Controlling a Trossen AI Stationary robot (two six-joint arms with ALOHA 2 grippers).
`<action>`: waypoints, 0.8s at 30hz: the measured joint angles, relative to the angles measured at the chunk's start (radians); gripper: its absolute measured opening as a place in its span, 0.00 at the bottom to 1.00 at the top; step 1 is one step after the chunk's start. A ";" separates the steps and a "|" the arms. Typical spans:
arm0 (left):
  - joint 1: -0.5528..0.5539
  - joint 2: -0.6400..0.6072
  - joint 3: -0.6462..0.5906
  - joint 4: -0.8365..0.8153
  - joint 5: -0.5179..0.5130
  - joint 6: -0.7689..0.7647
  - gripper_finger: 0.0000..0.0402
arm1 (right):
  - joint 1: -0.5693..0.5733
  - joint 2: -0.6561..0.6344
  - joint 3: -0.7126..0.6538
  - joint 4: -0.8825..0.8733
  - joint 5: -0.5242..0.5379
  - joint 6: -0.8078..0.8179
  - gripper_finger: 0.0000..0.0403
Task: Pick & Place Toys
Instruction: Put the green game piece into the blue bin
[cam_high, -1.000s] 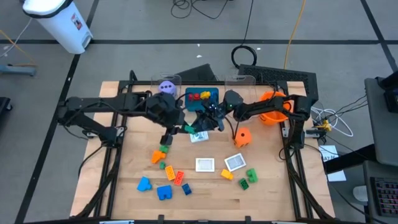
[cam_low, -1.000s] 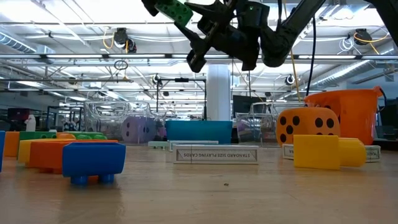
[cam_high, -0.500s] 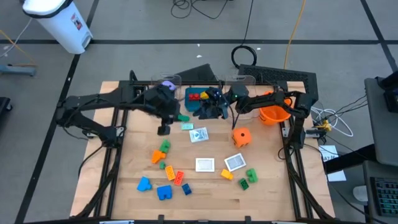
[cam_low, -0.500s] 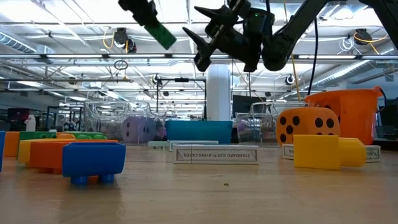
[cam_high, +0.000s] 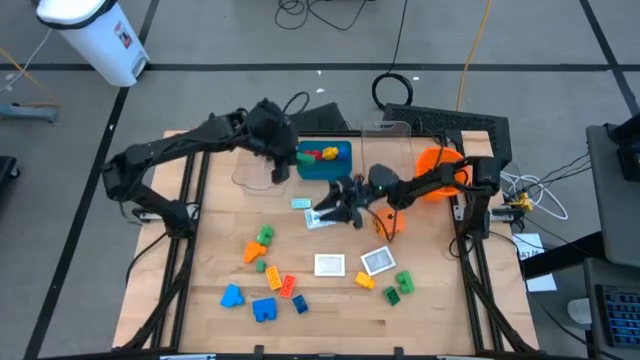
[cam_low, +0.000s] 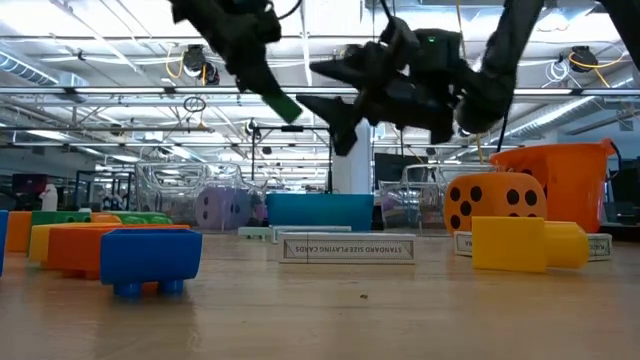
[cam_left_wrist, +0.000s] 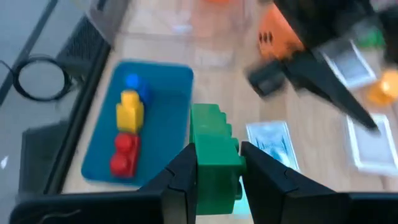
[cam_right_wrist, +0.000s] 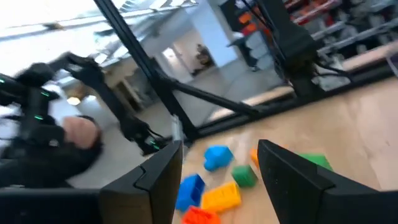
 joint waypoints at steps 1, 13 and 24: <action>0.010 0.020 0.000 0.026 0.006 -0.003 0.24 | 0.017 0.000 -0.021 -0.001 0.032 -0.025 0.50; 0.094 0.279 -0.003 0.177 0.034 -0.058 0.24 | 0.204 0.000 -0.155 -0.001 0.364 -0.222 0.50; 0.112 0.378 -0.003 0.199 0.012 -0.098 0.27 | 0.211 0.000 -0.157 -0.005 0.361 -0.187 0.50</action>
